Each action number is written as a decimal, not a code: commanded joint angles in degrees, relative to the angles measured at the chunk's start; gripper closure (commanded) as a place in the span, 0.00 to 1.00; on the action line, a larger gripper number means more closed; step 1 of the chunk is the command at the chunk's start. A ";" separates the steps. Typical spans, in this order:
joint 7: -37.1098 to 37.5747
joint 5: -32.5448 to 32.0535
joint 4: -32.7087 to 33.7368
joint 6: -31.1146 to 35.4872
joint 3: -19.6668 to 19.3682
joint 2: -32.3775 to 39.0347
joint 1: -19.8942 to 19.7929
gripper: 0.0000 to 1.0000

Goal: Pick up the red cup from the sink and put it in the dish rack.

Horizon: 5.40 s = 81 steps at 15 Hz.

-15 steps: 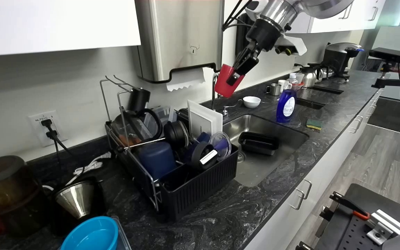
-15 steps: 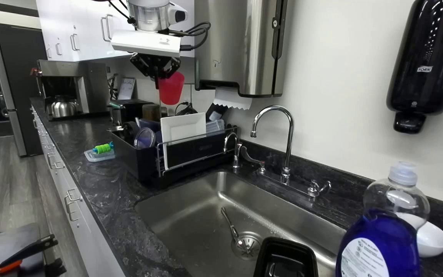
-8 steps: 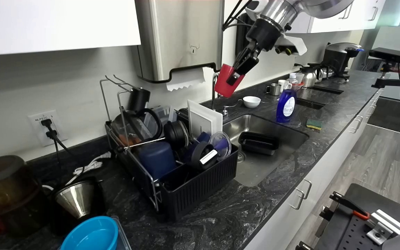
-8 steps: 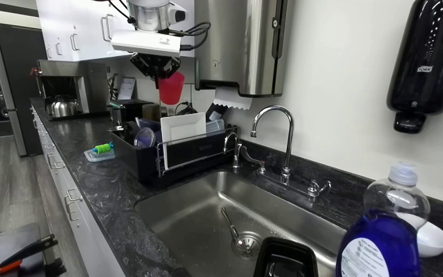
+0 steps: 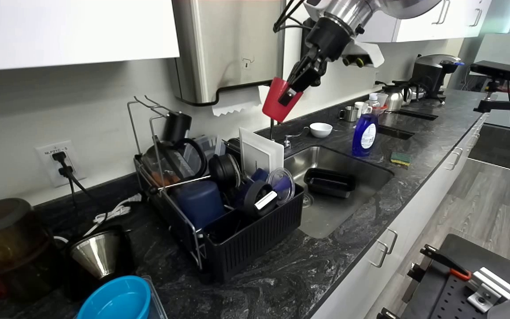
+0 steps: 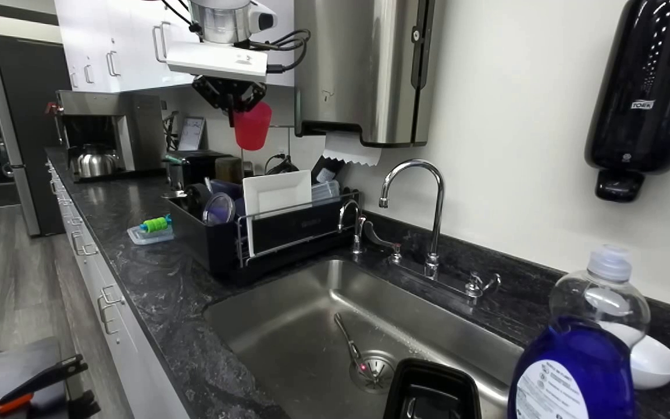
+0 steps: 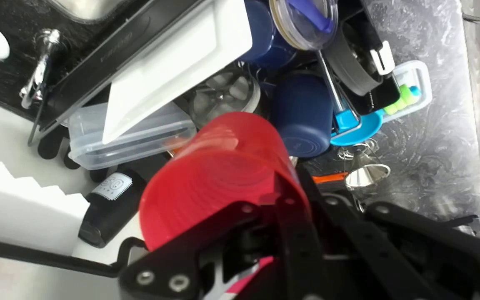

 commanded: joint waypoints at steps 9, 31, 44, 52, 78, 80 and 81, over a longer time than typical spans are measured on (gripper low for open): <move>-3.82 5.36 9.18 0.77 6.09 10.04 0.25 0.99; 8.52 -16.27 17.63 -3.81 14.09 20.25 -1.22 0.99; 6.42 -12.99 15.79 -7.50 15.72 20.12 -0.92 0.99; 4.27 -10.00 13.46 -6.34 16.88 21.00 -0.80 0.99; 2.42 -12.20 8.16 3.63 18.19 20.43 -0.45 0.99; 2.56 -12.49 8.17 3.47 18.16 20.45 -0.48 0.70; 2.64 -12.70 8.02 3.37 18.15 20.55 -0.50 0.64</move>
